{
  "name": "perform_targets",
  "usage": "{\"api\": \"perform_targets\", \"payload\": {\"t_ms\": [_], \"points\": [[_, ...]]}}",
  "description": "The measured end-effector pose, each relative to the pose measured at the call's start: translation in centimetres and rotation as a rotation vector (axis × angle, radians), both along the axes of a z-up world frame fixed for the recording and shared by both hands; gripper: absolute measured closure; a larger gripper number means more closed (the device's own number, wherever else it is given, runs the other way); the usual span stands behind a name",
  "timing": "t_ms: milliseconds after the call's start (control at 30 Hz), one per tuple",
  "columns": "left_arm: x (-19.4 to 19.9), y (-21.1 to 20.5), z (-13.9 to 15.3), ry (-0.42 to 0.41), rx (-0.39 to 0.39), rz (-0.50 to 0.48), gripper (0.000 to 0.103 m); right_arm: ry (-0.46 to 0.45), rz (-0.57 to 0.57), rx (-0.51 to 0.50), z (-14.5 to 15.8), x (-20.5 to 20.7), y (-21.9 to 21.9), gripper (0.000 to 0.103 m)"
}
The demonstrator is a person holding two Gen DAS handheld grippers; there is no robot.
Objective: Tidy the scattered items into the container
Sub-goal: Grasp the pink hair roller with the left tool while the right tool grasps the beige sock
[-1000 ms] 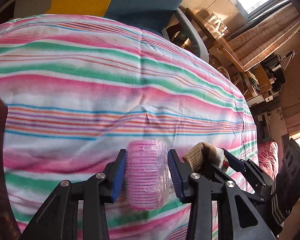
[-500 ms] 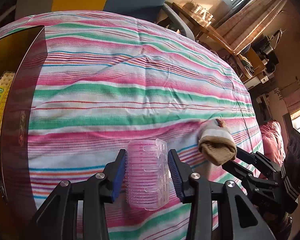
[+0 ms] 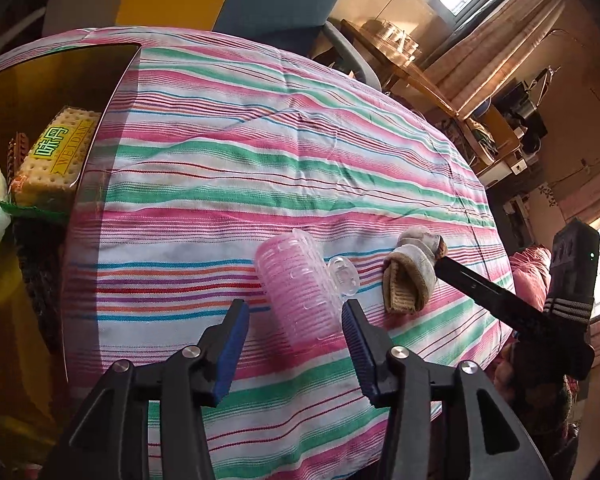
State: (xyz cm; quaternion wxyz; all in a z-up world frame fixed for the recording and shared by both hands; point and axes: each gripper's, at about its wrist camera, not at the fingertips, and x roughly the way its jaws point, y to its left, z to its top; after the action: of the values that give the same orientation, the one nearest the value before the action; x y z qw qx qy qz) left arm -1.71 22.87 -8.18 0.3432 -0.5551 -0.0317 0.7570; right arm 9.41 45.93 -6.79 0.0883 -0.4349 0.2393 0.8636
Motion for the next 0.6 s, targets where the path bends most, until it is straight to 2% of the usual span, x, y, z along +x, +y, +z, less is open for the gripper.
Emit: {"api": "perform_targets", "payload": {"t_ms": [100, 133, 167, 200, 333, 467, 567, 600], "points": [[0.4, -0.5, 0.1, 0.005, 0.004, 0.001, 0.053, -0.025, 0.000, 0.097, -0.6, -1.5, -1.9, 0.039], [0.6, -0.7, 0.1, 0.007, 0.005, 0.002, 0.053, -0.030, 0.012, 0.136, -0.7, -1.9, -2.5, 0.042], [0.6, -0.7, 0.2, 0.014, 0.002, -0.002, 0.053, -0.037, 0.025, 0.180, -0.8, -2.2, -3.1, 0.052], [0.7, -0.8, 0.2, 0.017, 0.003, -0.007, 0.053, -0.043, 0.039, 0.221, -0.9, -2.3, -3.5, 0.054], [0.7, -1.0, 0.4, 0.024, 0.016, -0.015, 0.052, -0.040, 0.087, 0.278, -0.9, -1.0, -3.2, 0.057], [0.2, -0.7, 0.2, 0.006, 0.024, -0.014, 0.051, -0.013, 0.108, 0.271, -0.1, 0.9, -1.9, 0.054], [-0.2, -0.2, 0.0, -0.006, 0.030, -0.012, 0.051, 0.012, 0.099, 0.241, 0.5, 2.0, -1.3, 0.039], [-0.4, 0.0, -0.2, -0.015, 0.030, -0.011, 0.051, 0.018, 0.089, 0.227, 0.6, 2.2, -1.2, 0.038]]}}
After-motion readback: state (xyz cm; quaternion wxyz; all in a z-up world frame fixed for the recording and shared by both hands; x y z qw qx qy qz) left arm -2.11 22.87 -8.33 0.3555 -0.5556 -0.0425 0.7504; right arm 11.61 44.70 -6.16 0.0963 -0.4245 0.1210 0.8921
